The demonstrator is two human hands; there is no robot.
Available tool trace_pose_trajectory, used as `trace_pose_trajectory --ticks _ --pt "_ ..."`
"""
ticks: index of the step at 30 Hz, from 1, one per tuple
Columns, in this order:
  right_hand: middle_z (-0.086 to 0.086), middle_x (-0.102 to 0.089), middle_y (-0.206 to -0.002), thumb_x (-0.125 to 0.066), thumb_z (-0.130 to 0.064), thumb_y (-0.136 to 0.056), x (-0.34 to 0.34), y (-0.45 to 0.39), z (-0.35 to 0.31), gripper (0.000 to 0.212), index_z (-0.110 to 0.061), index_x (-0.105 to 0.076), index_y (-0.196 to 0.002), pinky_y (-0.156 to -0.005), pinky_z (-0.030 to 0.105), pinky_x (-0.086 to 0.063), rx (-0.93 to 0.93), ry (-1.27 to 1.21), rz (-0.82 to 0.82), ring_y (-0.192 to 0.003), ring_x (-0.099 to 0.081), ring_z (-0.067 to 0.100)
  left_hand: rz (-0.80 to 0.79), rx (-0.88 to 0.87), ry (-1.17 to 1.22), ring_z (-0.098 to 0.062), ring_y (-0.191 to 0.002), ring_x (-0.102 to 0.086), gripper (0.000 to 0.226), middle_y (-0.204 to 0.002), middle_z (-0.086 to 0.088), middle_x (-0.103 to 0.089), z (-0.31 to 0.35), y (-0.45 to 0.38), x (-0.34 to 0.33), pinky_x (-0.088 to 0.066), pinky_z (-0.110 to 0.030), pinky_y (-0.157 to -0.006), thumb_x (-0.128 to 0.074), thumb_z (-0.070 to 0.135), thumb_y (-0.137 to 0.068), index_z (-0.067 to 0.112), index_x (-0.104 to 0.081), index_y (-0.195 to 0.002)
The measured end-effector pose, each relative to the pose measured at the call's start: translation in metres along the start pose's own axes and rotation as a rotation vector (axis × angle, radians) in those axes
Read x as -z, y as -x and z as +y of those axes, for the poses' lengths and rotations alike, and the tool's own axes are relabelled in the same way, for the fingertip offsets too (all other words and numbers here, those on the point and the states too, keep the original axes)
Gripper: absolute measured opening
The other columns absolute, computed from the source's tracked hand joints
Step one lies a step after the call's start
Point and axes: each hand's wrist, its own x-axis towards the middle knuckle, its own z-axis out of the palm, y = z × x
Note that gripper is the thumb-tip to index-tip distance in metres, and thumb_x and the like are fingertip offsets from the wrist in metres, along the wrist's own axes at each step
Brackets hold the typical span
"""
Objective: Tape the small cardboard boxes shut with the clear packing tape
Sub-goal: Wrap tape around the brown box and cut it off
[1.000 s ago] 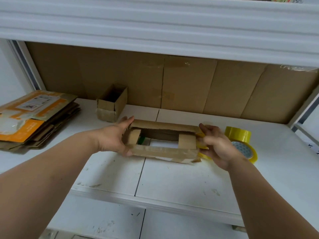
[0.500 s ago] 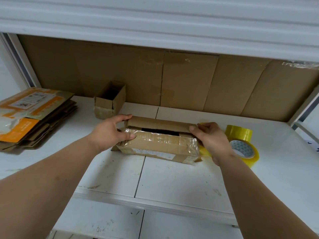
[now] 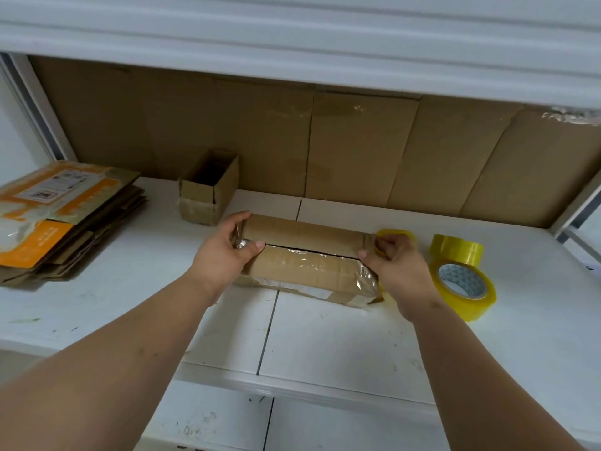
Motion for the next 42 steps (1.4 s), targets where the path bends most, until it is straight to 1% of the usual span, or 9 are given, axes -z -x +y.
trace_pose_trajectory --ticks 6,9,13,19,25,28,32,37,42 --pt "-0.003 -0.061 -0.127 -0.079 -0.013 -0.081 0.008 0.002 0.0 0.057 -0.009 -0.05 -0.13 -0.092 0.028 -0.048 -0.005 -0.02 0.021 -0.103 -0.058 0.008 0.046 0.029 0.122 -0.015 -0.119 -0.056 0.054 -0.131 0.007 -0.055 0.003 0.007 -0.005 -0.05 -0.036 -0.1 -0.076 0.017 -0.085 0.046 -0.054 -0.124" --pt "-0.006 -0.063 -0.12 -0.083 -0.017 -0.078 0.018 0.004 0.0 0.058 -0.011 -0.052 -0.126 -0.087 0.026 -0.049 -0.007 -0.011 0.027 -0.104 -0.061 0.01 0.028 0.044 0.13 -0.011 -0.108 -0.059 0.054 -0.131 0.008 -0.054 0.013 0.012 -0.006 -0.052 -0.025 -0.083 -0.074 0.016 -0.087 0.041 -0.053 -0.129" --pt "-0.001 -0.07 -0.117 -0.088 -0.023 -0.072 0.038 0.002 -0.002 0.051 -0.013 -0.057 -0.112 -0.099 0.042 -0.052 -0.048 0.046 0.024 -0.104 -0.067 0.017 -0.035 0.106 0.049 -0.011 -0.089 -0.063 0.05 -0.128 0.001 -0.053 0.031 0.017 -0.007 -0.051 -0.016 -0.055 -0.068 0.02 -0.092 0.034 -0.05 -0.137" --pt "0.003 -0.073 -0.103 -0.092 -0.026 -0.062 0.058 0.003 -0.007 0.053 -0.012 -0.06 -0.102 -0.093 0.049 -0.055 -0.133 0.113 -0.035 -0.095 -0.07 0.025 -0.119 0.206 -0.077 -0.026 -0.091 -0.068 0.038 -0.114 -0.002 -0.061 0.047 0.03 -0.008 -0.058 -0.045 -0.082 -0.068 0.03 -0.092 0.041 -0.051 -0.124" --pt "-0.002 -0.069 -0.113 -0.092 -0.024 -0.065 0.049 0.014 -0.01 0.067 -0.008 -0.055 -0.118 -0.089 0.039 -0.056 -0.146 0.143 -0.083 -0.102 -0.067 0.02 -0.092 0.263 -0.193 -0.023 -0.087 -0.066 0.038 -0.107 -0.002 -0.061 0.037 0.045 -0.008 -0.057 -0.037 -0.071 -0.073 0.028 -0.087 0.036 -0.053 -0.119" --pt "0.0 -0.068 -0.124 -0.091 -0.031 -0.063 0.042 0.023 -0.004 0.075 -0.01 -0.053 -0.123 -0.098 0.045 -0.052 -0.102 0.196 -0.05 -0.112 -0.064 0.022 -0.016 0.189 -0.346 -0.019 -0.088 -0.064 0.041 -0.111 0.001 -0.059 0.025 0.057 -0.012 -0.056 -0.039 -0.083 -0.071 0.034 -0.088 0.035 -0.051 -0.124" --pt "-0.001 -0.065 -0.13 -0.087 -0.026 -0.074 0.042 0.034 -0.004 0.064 -0.011 -0.052 -0.125 -0.104 0.042 -0.048 -0.068 0.309 -0.029 -0.119 -0.059 0.021 -0.02 0.161 -0.457 -0.023 -0.099 -0.061 0.05 -0.12 -0.002 -0.051 0.023 0.059 -0.016 -0.053 -0.041 -0.094 -0.07 0.039 -0.087 0.036 -0.046 -0.131" --pt "-0.001 -0.062 -0.133 -0.081 -0.021 -0.08 0.038 0.046 -0.009 0.06 -0.008 -0.047 -0.128 -0.096 0.033 -0.048 -0.013 0.503 0.008 -0.12 -0.058 0.023 -0.003 0.121 -0.589 -0.028 -0.111 -0.05 0.053 -0.119 -0.002 -0.034 0.027 0.06 -0.026 -0.048 -0.038 -0.098 -0.068 0.038 -0.086 0.036 -0.045 -0.134" --pt "-0.003 -0.069 -0.119 -0.072 -0.012 -0.083 0.049 0.047 0.001 0.046 -0.007 -0.053 -0.125 -0.095 0.035 -0.05 -0.057 0.178 0.143 -0.11 -0.063 0.018 0.086 -0.126 -0.838 -0.026 -0.118 -0.033 0.028 -0.121 0.002 -0.039 0.029 0.07 -0.031 -0.035 -0.031 -0.093 -0.061 0.04 -0.092 0.04 -0.059 -0.12"
